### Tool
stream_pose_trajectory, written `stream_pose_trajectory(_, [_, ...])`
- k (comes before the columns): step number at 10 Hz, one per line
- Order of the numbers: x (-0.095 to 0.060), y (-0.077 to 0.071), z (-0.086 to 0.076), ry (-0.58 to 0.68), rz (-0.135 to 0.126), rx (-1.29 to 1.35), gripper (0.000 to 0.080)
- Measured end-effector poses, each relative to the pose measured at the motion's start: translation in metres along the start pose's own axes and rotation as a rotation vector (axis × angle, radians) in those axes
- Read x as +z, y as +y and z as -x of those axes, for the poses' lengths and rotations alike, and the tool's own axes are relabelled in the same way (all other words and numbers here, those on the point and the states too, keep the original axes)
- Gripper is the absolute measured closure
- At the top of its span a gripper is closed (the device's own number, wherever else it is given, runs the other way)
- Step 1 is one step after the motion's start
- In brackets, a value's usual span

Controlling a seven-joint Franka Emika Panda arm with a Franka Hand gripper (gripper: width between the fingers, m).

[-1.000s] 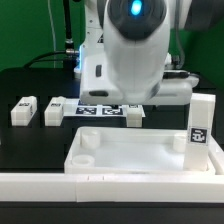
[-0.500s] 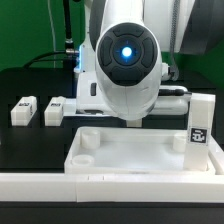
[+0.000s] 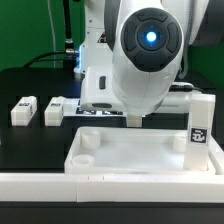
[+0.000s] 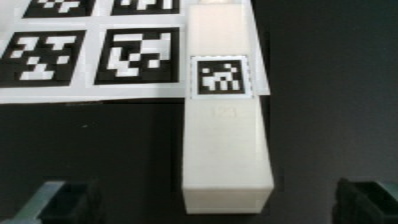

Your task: Assemble desk

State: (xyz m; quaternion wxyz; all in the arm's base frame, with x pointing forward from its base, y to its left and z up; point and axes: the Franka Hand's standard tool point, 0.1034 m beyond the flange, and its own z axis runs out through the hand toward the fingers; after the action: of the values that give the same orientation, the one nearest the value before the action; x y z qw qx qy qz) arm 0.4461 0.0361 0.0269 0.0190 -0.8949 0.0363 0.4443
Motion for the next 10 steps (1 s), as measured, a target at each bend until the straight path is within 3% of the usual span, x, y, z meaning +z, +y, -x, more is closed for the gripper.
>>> stream_pose_trajectory(4, [0.019,0.005,-0.005,-0.013,-0.006,0.013,0.0150])
stream_pose_trajectory(7, [0.021,0.006,-0.005,-0.017,-0.004,0.019,0.0163])
stream_pose_trajectory(8, [0.021,0.007,-0.005,-0.017,-0.005,0.019,0.0362])
stream_pose_trajectory(9, [0.021,0.007,-0.005,-0.017,-0.005,0.020,0.0362])
stream_pose_trajectory(10, [0.021,0.007,-0.005,-0.017,-0.005,0.020,0.0510])
